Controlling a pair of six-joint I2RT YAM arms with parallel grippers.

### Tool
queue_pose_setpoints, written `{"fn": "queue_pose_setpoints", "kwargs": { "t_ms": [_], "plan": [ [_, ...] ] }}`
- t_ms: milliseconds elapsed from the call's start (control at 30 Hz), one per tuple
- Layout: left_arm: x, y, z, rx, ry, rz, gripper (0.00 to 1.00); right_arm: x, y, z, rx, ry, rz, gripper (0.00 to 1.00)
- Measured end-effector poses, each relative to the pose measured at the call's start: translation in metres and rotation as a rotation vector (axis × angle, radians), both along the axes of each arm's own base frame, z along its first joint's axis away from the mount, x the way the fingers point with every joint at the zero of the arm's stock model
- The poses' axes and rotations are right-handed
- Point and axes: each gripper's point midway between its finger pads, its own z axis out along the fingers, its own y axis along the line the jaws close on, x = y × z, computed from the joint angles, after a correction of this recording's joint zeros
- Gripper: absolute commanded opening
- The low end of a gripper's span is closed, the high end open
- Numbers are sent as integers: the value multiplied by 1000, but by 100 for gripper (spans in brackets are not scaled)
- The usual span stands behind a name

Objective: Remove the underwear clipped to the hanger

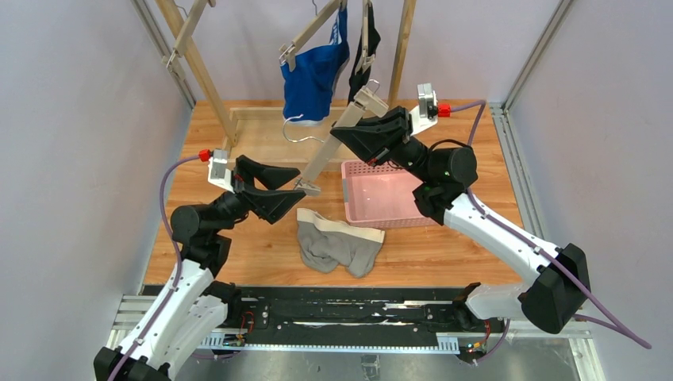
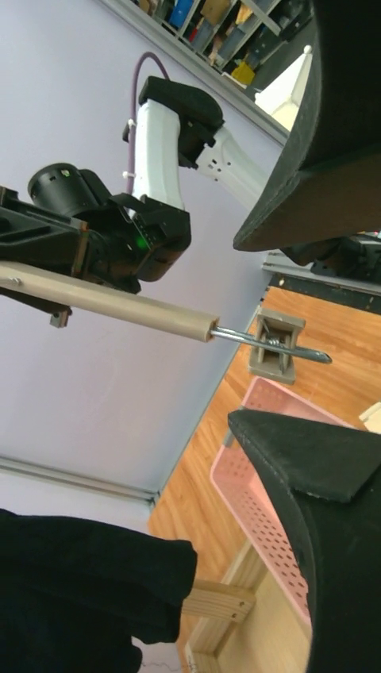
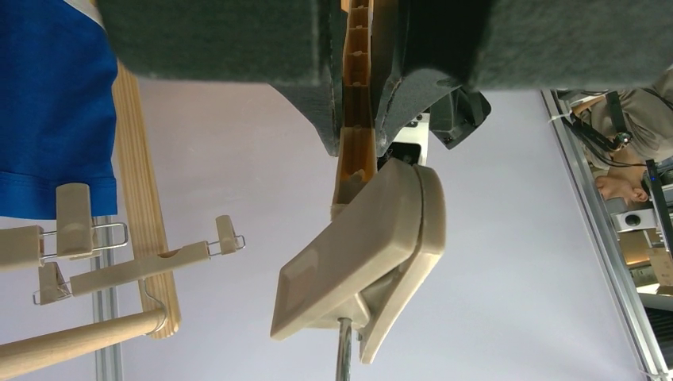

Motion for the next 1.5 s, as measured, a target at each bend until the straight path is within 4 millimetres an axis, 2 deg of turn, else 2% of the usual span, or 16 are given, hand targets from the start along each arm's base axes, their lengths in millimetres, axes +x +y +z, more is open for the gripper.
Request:
{"fn": "queue_pose_setpoints", "kwargs": {
  "t_ms": [200, 367, 667, 800, 1133, 1167, 1233, 1367, 1400, 1500],
  "plan": [
    [-4, 1, 19, -15, -44, -1, 77, -1, 0, 0, -3, -3, 7, 1],
    [-3, 0, 30, -18, -63, -5, 68, -5, 1, 0, -3, -10, 20, 1],
    [11, -8, 24, 18, -28, -34, 56, -8, 6, -3, -9, -9, 39, 1],
    [11, -10, 26, 29, -34, -48, 49, -7, 9, -3, -13, -9, 43, 1],
    [8, -13, 26, 48, -44, -80, 54, -5, 16, 1, -17, -16, 57, 1],
    [7, -13, 26, 48, -45, -80, 50, -4, 17, 1, -18, -16, 58, 1],
    [7, -13, 27, 49, -47, -82, 32, -3, 19, 2, -16, -17, 59, 1],
    [7, -12, 28, 45, -53, -72, 5, -2, 22, 4, -15, -20, 64, 0],
    [5, -12, 28, 47, -64, -71, 1, -2, 22, 4, -15, -18, 64, 1],
    [1, -11, 30, 53, -83, -71, 0, -1, 23, 4, -11, -1, 70, 1]
  ]
}}
